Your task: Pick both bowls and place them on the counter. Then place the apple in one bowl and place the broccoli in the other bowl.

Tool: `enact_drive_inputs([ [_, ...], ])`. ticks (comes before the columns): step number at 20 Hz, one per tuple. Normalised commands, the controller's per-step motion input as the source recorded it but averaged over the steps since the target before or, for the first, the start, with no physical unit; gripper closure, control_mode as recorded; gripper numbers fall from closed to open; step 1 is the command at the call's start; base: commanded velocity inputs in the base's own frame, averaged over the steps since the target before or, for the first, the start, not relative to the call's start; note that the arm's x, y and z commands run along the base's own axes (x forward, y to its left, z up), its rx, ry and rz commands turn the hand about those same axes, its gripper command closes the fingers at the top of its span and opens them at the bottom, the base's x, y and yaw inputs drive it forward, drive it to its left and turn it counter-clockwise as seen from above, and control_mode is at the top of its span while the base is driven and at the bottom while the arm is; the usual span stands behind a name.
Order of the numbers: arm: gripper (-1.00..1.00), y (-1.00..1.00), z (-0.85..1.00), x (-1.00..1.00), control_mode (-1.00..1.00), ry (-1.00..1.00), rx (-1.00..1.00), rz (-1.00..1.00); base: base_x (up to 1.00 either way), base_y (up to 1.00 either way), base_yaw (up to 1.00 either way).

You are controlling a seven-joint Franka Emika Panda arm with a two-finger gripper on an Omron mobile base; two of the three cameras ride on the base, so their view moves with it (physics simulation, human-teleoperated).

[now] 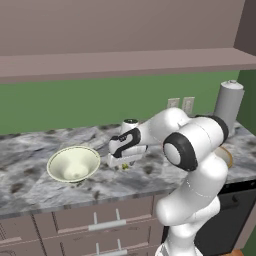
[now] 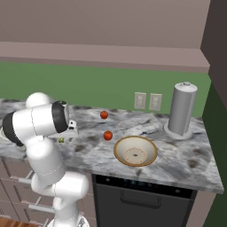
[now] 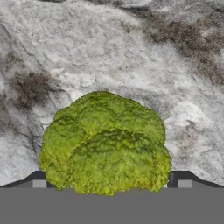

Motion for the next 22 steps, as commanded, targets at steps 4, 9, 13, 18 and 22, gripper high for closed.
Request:
enact_drive_inputs([
  [4,1.0,0.01,-0.22,0.0,-1.0,0.0,0.0,0.0,0.0,0.0,0.0],
  [9,1.0,0.0,-0.17,0.0,-1.0,0.0,0.0,0.01,0.0,0.0,0.0],
  [13,1.0,-0.01,0.15,-0.24,-1.0,-0.05,0.06,0.0,0.0,0.0,0.0],
  [18,1.0,0.02,0.66,-0.44,-1.0,-0.12,0.05,0.0,0.0,0.0,0.0],
  [22,1.0,0.17,0.79,-0.35,-1.0,-0.07,0.02,0.01,0.0,0.0,0.0],
])
